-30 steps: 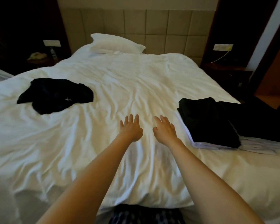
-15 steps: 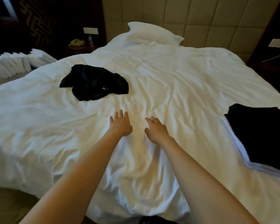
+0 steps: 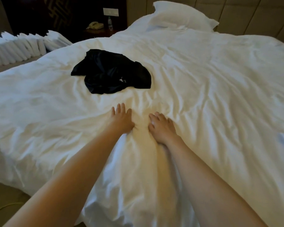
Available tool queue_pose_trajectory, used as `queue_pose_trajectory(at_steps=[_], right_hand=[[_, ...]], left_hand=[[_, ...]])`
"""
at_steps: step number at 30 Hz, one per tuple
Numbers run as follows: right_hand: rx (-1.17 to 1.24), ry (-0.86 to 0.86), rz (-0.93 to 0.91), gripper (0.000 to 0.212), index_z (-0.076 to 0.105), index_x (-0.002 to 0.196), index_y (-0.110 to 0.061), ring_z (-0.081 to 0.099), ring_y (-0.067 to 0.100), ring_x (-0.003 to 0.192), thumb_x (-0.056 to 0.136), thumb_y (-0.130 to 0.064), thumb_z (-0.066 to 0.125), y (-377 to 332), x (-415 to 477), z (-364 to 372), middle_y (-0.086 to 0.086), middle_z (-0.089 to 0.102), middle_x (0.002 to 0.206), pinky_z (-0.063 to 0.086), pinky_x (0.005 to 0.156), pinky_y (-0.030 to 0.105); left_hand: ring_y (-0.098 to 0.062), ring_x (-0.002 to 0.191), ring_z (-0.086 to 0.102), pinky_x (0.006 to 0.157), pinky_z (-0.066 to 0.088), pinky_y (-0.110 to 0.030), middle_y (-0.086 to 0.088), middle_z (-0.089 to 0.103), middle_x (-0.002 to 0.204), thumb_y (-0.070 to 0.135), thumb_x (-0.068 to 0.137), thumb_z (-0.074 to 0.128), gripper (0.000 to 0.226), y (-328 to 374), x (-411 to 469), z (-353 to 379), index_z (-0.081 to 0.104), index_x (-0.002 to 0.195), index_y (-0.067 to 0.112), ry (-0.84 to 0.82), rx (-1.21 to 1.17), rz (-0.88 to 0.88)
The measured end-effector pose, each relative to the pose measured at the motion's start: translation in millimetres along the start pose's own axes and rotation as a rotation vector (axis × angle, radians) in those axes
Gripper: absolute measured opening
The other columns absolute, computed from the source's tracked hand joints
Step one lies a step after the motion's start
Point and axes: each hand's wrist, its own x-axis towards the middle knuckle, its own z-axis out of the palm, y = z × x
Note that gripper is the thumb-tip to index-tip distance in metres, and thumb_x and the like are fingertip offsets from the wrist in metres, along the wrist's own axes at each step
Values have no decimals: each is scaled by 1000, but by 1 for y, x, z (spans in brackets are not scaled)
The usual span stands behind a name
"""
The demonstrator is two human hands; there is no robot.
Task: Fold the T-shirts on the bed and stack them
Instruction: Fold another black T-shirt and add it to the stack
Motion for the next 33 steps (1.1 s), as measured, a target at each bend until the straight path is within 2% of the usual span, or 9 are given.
queue_pose_trajectory(at_steps=[6,10,14,16,19,24,28,30,33], right_hand=[[48,105,17,49,24,148,-23,12,18,145,100,-33,20,8,29,22,2,15,158,8,117,41],[58,150,11,49,25,148,-25,12,17,145,100,-34,21,13,32,31,1,16,158,6,117,40],[77,162,9,48,26,148,-26,10,16,145,100,-33,25,14,34,34,-1,15,158,4,117,38],[81,169,10,52,26,147,-27,10,16,145,97,-38,19,15,34,35,-1,15,158,4,117,38],[89,163,11,52,26,147,-27,9,15,145,97,-37,19,15,34,35,-2,14,158,3,117,38],[98,160,15,48,25,147,-29,7,13,145,100,-33,25,15,34,34,-4,13,158,2,117,37],[101,100,27,49,20,149,-30,3,12,146,101,-35,22,14,30,29,-5,8,159,0,117,37],[94,64,30,49,17,150,-29,1,13,146,101,-36,20,14,30,26,-5,5,160,-1,117,37],[102,-15,51,51,11,151,-29,-4,13,146,102,-36,18,12,28,22,-4,-1,160,-4,117,38]], left_hand=[[-34,145,-5,117,2,-46,-20,-7,156,26,97,40,51,-6,57,-3,24,143,14,197,21,-7],[-35,144,-6,117,1,-45,-19,-10,156,15,93,51,43,-7,94,-10,38,134,15,206,-222,-145],[-38,143,-7,115,1,-50,-17,-11,156,15,92,50,63,-3,119,-10,19,147,13,94,-316,-243],[-39,143,-1,115,6,-48,-18,-6,157,20,92,51,69,-5,127,-13,13,148,9,47,-273,-269],[-37,138,16,111,19,-43,-20,19,151,35,92,52,66,-14,130,-14,26,142,2,63,-228,-306],[-35,120,42,96,37,-40,-20,46,129,6,96,38,34,-27,121,1,46,128,-2,287,-209,-189],[-33,107,51,82,43,-38,-16,59,115,-7,90,42,33,-43,105,12,62,111,7,413,-387,-108],[-31,102,53,79,43,-36,-14,59,110,-9,86,44,33,-41,93,17,63,104,10,399,-464,-68],[-22,87,51,70,38,-28,-1,56,90,-11,78,43,32,-32,67,19,55,83,18,270,-550,40]])
